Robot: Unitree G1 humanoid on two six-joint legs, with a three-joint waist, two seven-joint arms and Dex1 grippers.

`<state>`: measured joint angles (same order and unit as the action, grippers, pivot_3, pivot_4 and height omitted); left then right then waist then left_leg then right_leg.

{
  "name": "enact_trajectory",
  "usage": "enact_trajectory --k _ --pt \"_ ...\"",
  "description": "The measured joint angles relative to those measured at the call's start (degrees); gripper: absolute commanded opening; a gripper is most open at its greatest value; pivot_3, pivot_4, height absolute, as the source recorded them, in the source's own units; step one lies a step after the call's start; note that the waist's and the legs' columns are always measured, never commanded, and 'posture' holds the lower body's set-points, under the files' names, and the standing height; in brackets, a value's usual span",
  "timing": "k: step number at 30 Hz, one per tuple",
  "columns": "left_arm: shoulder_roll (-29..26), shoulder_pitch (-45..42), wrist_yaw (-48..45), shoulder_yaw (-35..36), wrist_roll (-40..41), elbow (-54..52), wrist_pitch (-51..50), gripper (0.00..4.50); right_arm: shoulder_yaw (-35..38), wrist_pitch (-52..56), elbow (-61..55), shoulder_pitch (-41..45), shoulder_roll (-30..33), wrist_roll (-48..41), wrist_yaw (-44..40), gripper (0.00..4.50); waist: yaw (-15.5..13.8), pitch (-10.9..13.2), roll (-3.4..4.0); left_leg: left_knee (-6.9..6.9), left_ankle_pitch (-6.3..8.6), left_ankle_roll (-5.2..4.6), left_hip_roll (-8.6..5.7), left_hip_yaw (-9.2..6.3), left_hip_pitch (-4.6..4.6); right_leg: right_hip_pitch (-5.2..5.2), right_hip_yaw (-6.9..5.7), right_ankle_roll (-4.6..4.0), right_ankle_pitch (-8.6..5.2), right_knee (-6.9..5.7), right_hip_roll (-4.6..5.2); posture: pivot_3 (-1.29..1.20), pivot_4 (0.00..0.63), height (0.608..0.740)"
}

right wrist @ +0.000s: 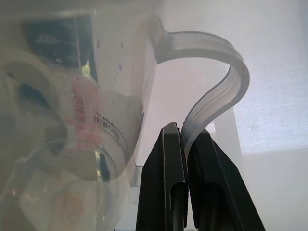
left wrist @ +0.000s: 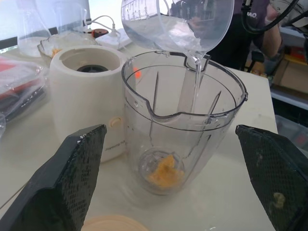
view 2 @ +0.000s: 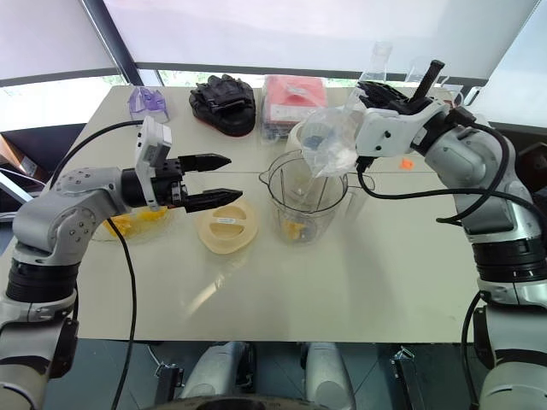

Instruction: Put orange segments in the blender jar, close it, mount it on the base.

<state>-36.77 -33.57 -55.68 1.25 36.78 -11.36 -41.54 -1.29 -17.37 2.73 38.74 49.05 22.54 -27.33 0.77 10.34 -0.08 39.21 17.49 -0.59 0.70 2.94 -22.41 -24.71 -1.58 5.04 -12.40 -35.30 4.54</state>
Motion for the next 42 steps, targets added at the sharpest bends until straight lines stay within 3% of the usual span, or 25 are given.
enact_trajectory --k 15,25,32,36,42 --pt "0.24 -0.52 -0.01 -0.03 -0.06 0.31 0.55 4.5 -0.27 -3.22 1.48 0.21 1.5 3.24 1.66 0.08 0.02 0.0 0.0 0.01 -0.02 0.03 0.0 0.0 0.01 0.0 0.0 0.0 0.0 -0.02 0.0 0.0 0.15 0.74" --pt "0.29 -0.77 -0.06 -0.03 -0.07 1.08 0.58 4.5 1.13 3.62 1.53 -1.1 -1.45 -1.57 1.55 0.08 -0.03 -0.01 -0.01 0.02 -0.04 0.07 0.0 -0.02 0.02 0.0 -0.01 0.0 0.0 -0.09 0.0 0.0 0.15 0.74" --pt "1.11 -2.19 -1.71 -0.69 -0.05 1.78 0.82 4.5 12.94 26.37 -7.04 -5.16 -12.12 -19.25 1.94 0.08 -0.31 0.0 -0.01 0.02 -0.05 0.08 0.0 -0.08 0.0 0.02 -0.05 0.02 0.02 -0.12 0.02 0.0 0.15 0.74" --pt "2.29 -3.8 -2.88 -1.9 -0.04 2.03 1.06 4.5 22.33 39.95 -13.76 -6.46 -17.72 -27.4 7.85 0.08 -0.42 -0.01 0.0 0.02 -0.05 0.08 -0.01 -0.11 -0.01 0.04 -0.06 0.02 0.02 -0.11 0.04 0.0 0.15 0.74" --pt "4.28 -5.86 -2.93 -2.26 0.99 2.07 0.76 4.5 34.77 50.6 -18.78 -11.19 -22.58 -29.4 21.47 0.08 -0.33 -0.02 0.01 0.01 -0.04 0.07 -0.04 -0.11 0.01 0.03 -0.06 0.02 0.02 -0.13 0.02 0.0 0.15 0.74"
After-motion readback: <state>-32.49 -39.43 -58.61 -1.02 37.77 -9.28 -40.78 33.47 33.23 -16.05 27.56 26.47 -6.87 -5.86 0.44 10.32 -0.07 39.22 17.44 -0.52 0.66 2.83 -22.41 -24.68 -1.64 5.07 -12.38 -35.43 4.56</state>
